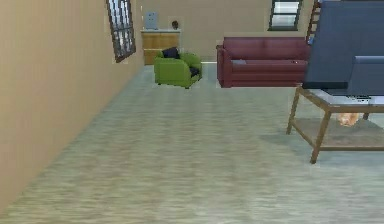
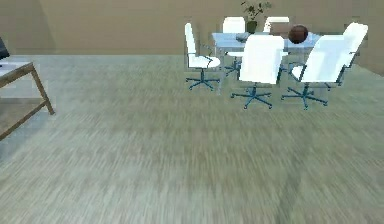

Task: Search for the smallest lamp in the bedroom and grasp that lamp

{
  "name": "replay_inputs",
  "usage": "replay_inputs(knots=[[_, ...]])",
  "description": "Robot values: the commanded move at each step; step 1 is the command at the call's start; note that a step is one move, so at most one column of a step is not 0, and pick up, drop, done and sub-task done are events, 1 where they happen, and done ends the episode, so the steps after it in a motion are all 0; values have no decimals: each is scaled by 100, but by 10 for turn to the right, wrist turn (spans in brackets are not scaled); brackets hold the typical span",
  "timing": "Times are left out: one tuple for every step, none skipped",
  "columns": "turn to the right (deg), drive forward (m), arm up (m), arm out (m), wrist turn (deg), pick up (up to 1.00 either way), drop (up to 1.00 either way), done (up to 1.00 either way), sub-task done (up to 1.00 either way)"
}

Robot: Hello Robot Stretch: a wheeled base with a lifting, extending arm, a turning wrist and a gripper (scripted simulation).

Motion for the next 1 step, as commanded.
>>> replay_inputs(knots=[[450,0,0,0,0,0,0,0,0]])
